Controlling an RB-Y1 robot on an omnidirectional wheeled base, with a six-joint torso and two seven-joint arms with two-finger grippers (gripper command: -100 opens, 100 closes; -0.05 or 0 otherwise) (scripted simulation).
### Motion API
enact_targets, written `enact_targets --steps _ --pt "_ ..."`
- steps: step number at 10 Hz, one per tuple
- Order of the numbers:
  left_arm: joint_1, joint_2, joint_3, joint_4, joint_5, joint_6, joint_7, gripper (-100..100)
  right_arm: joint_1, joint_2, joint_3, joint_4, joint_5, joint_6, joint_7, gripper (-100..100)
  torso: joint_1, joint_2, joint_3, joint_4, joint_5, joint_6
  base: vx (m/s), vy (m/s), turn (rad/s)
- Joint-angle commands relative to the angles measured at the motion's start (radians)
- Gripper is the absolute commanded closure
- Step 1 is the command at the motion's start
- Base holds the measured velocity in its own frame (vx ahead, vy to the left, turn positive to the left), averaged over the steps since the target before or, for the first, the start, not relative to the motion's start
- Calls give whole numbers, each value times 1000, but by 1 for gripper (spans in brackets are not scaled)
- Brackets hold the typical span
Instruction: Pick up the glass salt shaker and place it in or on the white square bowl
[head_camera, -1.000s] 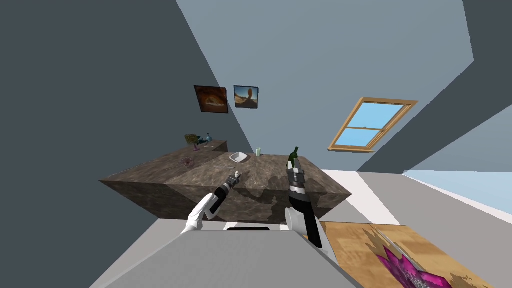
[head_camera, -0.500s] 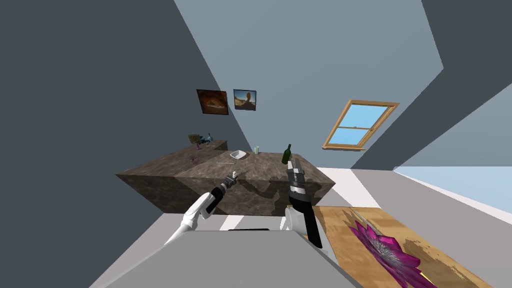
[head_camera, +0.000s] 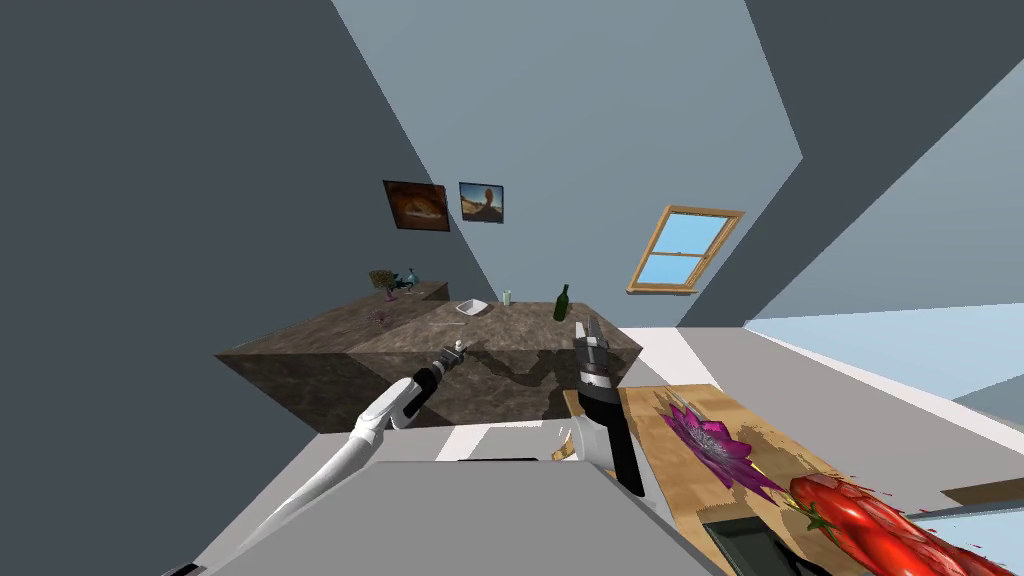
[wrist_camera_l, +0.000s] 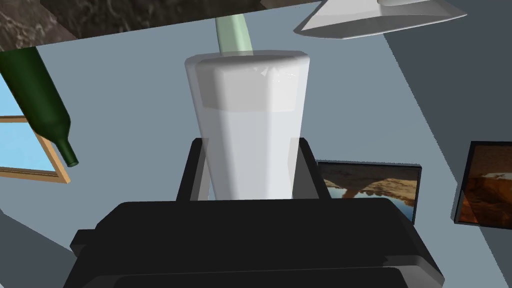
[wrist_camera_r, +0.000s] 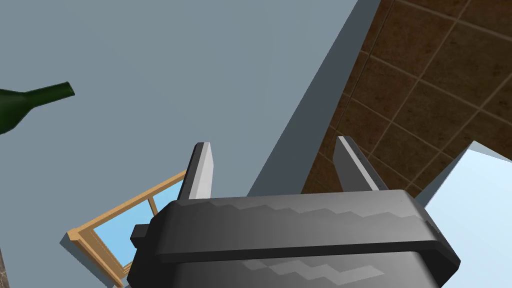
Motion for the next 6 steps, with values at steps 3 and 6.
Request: enact_targets --steps 3,6 --pt "-28 68 34 12 -14 50 25 100 0 0 0 0 0 0 0 0 2 -3 -1 0 0 1 -48 53 -247" --pt "-67 120 80 43 -25 94 65 100 0 0 0 0 0 0 0 0 4 -6 -3 0 0 1 -19 91 -310"
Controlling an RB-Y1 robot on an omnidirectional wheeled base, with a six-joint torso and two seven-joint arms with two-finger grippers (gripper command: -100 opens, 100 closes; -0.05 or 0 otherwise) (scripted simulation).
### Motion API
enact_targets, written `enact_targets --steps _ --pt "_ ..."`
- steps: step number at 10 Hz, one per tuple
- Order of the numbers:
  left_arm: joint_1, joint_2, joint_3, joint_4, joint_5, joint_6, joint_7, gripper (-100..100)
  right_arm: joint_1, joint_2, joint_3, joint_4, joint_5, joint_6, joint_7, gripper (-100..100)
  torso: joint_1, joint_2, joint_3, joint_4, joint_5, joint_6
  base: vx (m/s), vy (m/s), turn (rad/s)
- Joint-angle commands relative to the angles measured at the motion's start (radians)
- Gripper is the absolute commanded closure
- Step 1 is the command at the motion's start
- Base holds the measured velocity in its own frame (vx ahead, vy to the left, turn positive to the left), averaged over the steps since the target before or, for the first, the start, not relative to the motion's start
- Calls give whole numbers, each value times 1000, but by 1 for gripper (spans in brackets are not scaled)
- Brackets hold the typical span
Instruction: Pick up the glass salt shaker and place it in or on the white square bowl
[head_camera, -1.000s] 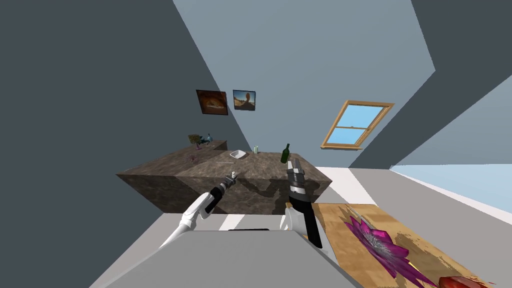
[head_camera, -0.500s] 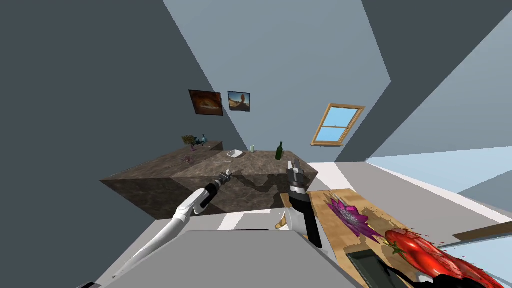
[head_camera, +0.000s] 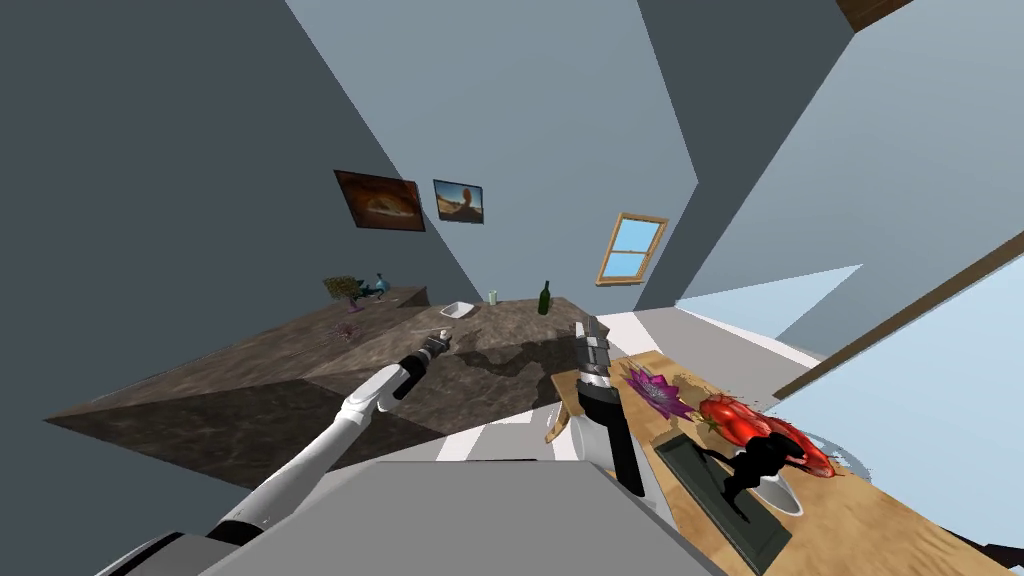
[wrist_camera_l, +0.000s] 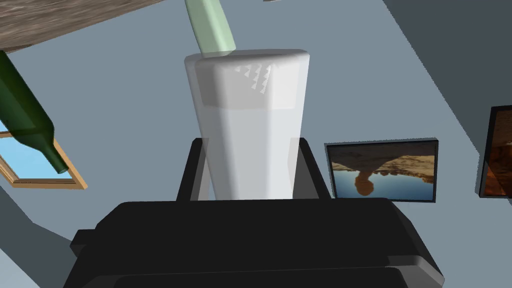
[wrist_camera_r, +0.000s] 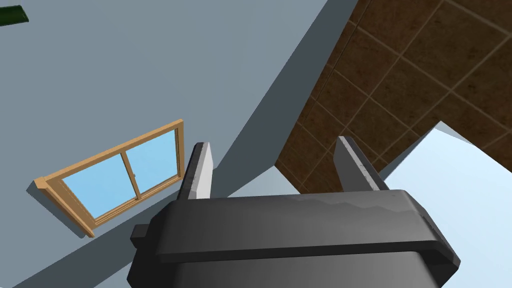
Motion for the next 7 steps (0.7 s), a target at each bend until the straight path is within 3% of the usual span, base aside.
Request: enact_targets --steps 1,2,5,6,7 --pt "2 -4 28 9 -4 -4 -6 100 0 0 0 0 0 0 0 0 0 0 0 0 0 0 -1 62 -111" --pt "-11 11 47 23 -8 11 10 100 0 0 0 0 0 0 0 0 -2 0 0 -1 0 -2 2 52 -146" --pt "-51 44 113 69 -23 53 60 100 0 0 0 0 0 0 0 0 1 -2 -1 0 1 1 5 122 -405" --pt "-51 44 113 69 -23 53 60 100 0 0 0 0 0 0 0 0 3 -3 -2 0 1 0 11 108 -159" --pt "-64 52 138 87 -28 66 78 100 0 0 0 0 0 0 0 0 2 -3 -2 -1 2 -2 1 86 -268"
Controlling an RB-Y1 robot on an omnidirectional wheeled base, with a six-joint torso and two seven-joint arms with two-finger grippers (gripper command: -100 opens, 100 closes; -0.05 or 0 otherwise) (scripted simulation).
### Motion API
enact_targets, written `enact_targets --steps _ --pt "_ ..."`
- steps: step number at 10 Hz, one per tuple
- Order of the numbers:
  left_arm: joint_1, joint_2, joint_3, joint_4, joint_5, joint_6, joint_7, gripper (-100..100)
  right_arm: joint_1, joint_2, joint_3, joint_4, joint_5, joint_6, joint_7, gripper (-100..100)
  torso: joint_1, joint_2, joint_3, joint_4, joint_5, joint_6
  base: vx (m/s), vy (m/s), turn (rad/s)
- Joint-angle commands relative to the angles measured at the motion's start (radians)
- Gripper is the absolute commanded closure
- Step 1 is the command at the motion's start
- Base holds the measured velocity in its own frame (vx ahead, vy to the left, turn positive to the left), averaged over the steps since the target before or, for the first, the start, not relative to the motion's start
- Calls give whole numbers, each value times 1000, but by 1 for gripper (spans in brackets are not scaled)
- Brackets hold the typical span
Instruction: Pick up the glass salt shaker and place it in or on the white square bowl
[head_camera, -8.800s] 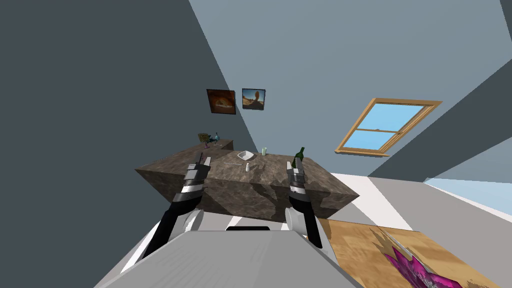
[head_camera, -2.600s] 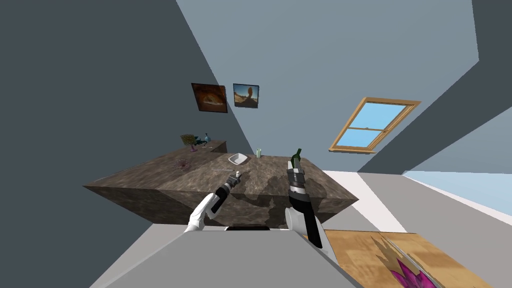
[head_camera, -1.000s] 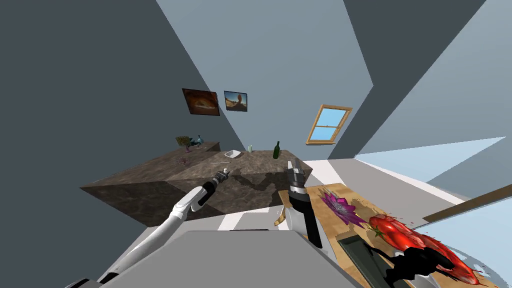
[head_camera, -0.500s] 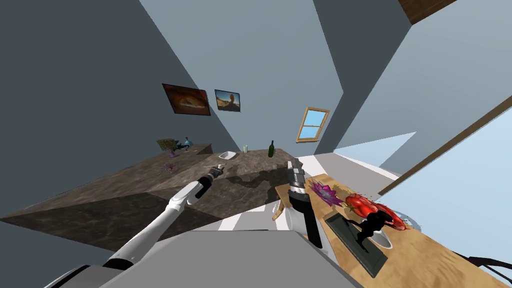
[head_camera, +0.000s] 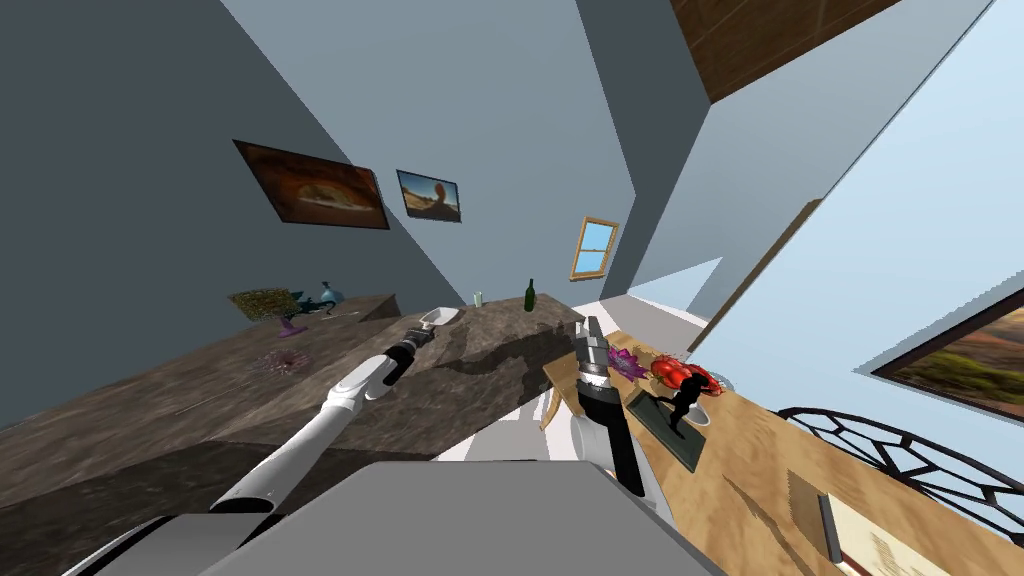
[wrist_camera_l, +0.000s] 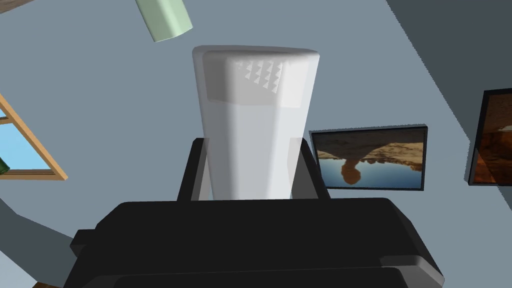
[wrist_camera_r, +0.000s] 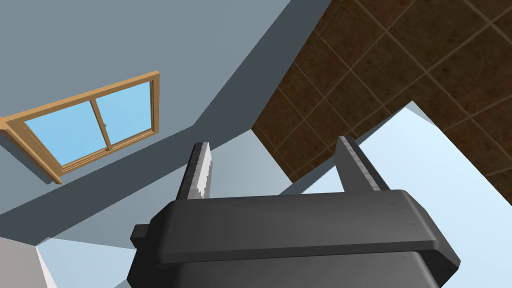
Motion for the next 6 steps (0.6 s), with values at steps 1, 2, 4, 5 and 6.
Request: enact_targets --steps 1,2,4,5,6 --pt "-17 22 26 20 -1 26 35 100 0 0 0 0 0 0 0 0 0 0 0 0 0 0 -7 115 -329" --pt "-17 22 26 20 -1 26 35 100 0 0 0 0 0 0 0 0 1 0 0 0 0 0 0 97 -184" --pt "-29 27 52 39 -7 38 54 100 0 0 0 0 0 0 0 0 -3 0 0 0 0 -2 8 47 -115" --pt "-41 30 79 58 -12 50 72 100 0 0 0 0 0 0 0 0 -2 0 0 1 0 0 6 121 -425" --pt "-41 30 79 58 -12 50 72 100 0 0 0 0 0 0 0 0 1 0 0 1 0 1 6 110 -217"
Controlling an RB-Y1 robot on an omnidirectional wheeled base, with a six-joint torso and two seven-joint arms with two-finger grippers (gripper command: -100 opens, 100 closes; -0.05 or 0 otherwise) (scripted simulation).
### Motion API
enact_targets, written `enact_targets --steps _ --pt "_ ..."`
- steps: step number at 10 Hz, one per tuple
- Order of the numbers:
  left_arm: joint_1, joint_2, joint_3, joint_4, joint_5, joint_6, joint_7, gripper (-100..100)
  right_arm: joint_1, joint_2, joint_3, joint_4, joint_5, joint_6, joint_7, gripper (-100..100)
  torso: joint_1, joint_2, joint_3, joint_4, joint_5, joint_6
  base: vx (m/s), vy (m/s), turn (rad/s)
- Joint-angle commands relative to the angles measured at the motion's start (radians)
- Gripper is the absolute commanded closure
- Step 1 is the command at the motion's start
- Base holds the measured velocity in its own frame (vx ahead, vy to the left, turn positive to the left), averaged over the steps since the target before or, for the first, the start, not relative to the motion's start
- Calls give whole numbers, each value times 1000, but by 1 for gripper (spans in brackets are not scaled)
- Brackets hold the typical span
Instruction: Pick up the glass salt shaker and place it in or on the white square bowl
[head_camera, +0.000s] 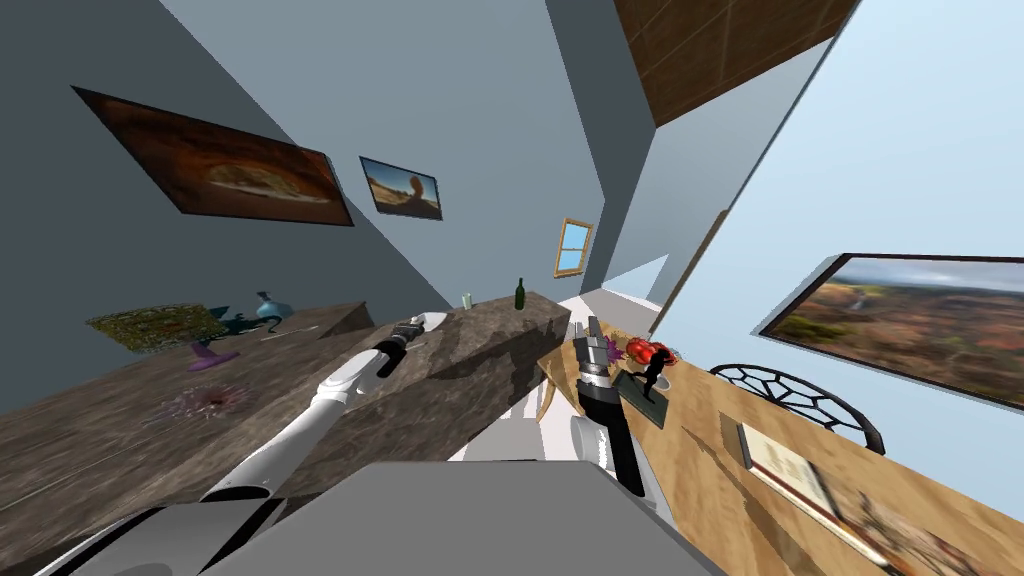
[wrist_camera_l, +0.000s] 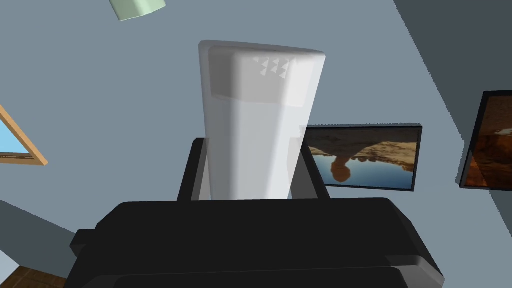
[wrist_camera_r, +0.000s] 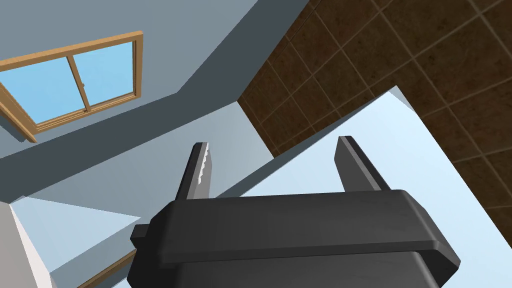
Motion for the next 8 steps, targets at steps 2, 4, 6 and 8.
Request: enact_targets --steps 2,4,6,8 --pt "-22 -14 57 43 -15 -11 7 100 0 0 0 0 0 0 0 0 -2 1 0 0 0 -2 -1 54 -117" --pt "-43 -15 111 82 -25 9 43 100 0 0 0 0 0 0 0 0 1 0 0 0 0 2 -4 153 -440" --pt "-52 -16 137 102 -30 17 60 100 0 0 0 0 0 0 0 0 7 0 1 1 2 1 -14 173 -246" --pt "-61 -19 163 121 -35 25 76 100 0 0 0 0 0 0 0 0 3 0 0 0 2 -1 -1 84 -138"
